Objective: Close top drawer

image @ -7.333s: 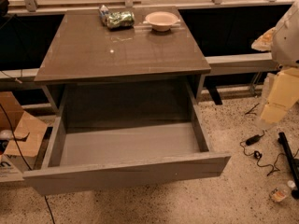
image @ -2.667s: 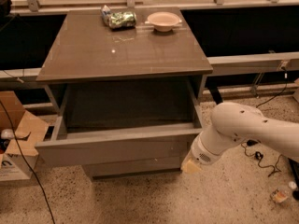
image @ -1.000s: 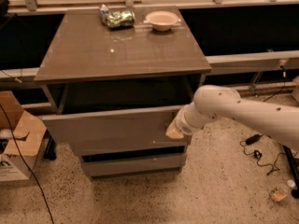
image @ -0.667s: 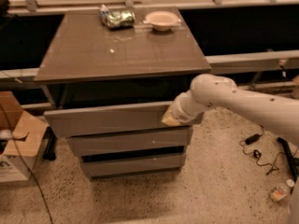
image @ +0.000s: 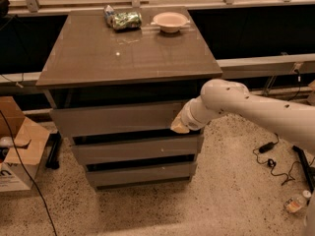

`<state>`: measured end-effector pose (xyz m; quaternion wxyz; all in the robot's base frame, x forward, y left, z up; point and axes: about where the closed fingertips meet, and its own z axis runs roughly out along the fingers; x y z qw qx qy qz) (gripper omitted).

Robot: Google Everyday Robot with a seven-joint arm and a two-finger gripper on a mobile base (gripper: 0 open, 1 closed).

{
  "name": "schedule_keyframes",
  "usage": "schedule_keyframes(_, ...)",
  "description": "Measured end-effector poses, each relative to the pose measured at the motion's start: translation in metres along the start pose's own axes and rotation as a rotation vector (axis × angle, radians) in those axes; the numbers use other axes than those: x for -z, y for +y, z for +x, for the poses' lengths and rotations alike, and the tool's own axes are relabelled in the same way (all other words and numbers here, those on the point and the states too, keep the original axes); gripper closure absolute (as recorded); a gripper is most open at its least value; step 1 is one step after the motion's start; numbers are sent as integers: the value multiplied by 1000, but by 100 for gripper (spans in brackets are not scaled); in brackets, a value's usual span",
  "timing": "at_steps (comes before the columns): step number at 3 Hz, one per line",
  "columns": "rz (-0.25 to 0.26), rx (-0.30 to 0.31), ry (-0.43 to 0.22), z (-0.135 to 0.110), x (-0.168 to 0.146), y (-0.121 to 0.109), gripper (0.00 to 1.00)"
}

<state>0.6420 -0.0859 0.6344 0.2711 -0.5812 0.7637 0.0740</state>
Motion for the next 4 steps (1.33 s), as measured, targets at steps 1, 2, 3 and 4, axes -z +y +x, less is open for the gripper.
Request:
schedule_keyframes(1,0,0,0,0,0,0,26)
schedule_keyframes(2,-7,21,4,-3,-9,-5,3)
schedule_keyframes(3,-3,24,-4,-6,-13,-9,0)
schedule_keyframes(4,-3,24,-4,-6,-13,-9,0)
